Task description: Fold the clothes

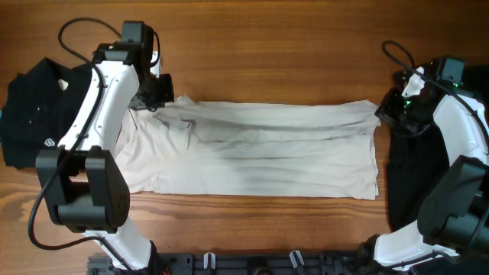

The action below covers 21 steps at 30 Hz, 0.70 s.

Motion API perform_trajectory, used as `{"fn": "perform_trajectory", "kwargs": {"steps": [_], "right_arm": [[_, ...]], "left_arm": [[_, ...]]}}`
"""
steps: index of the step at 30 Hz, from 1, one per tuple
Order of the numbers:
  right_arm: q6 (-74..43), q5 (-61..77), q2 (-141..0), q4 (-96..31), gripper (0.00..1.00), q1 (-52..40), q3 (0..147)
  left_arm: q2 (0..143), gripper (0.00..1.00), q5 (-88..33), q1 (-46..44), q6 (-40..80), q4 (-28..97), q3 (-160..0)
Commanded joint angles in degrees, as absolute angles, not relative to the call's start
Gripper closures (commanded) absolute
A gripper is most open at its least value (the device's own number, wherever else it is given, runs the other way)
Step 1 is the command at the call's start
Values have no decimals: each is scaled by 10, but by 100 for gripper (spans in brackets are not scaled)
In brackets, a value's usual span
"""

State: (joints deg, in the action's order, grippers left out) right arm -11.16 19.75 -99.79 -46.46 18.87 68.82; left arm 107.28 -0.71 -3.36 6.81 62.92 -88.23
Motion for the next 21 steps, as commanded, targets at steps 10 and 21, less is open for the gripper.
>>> {"fn": "perform_trajectory", "kwargs": {"steps": [10,21], "right_arm": [[-133,28,-963,-648,96,193,691],[-120,27,-962,-681,94,192,689]], "left_arm": [[1060,96,-18,-30,159,777,-843],[1058,96,34,-30,159,854,-815]]}}
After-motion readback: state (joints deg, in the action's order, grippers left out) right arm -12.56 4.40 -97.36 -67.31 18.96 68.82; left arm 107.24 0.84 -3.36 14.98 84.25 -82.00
